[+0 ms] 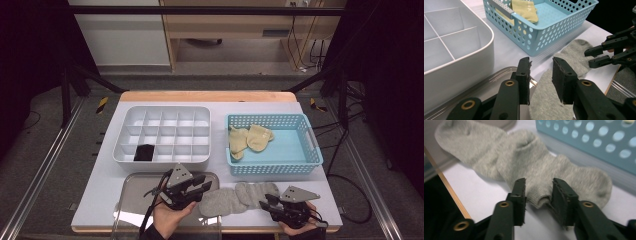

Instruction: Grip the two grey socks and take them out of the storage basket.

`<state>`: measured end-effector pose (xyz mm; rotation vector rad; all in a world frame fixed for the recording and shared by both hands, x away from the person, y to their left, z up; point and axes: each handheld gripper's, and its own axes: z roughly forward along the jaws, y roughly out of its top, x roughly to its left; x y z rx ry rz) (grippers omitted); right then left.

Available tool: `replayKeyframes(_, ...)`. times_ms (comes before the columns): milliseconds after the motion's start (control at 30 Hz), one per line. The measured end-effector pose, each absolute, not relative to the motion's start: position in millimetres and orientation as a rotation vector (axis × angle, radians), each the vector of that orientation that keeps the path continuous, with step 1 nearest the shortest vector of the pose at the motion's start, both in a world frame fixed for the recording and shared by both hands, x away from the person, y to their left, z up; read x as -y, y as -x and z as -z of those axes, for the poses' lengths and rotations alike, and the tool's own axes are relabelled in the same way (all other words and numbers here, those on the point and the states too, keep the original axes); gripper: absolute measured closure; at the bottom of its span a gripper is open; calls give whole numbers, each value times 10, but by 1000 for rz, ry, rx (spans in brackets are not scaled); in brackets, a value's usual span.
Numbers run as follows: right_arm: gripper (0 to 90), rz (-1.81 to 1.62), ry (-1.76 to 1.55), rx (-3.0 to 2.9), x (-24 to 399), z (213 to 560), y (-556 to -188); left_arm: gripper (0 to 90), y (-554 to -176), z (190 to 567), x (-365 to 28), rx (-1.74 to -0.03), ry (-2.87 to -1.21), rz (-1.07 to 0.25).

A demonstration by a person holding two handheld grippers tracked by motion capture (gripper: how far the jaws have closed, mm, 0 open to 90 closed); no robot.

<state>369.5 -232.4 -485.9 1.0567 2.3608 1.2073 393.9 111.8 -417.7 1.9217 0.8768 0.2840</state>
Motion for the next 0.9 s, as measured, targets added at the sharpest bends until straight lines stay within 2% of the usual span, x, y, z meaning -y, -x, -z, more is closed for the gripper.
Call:
replayKeyframes(67, 791, -1209, -1055, -2366, 2327, 4865, -3698, 664, -3940, 4188, -1111, -874, -1923, -282)
replayKeyframes(133, 826, -1212, -1073, -2375, 2340, 4851, -3700, 665, -3937, 4195, -1083, -868, -1928, -281)
replayKeyframes(500, 826, -1417, -1166, -2250, 2338, 4528, -3756, 580, -3918, 4190, -775, -775, -1974, -292)
replayKeyframes(667, 826, -1419, -1255, -2220, 2288, 4504, -3863, 505, -3940, 4266, -608, -746, -2007, -337)
replayKeyframes(900, 828, -1442, -1314, -2193, 2227, 4460, -3892, 466, -3928, 4413, -389, -704, -2070, -352)
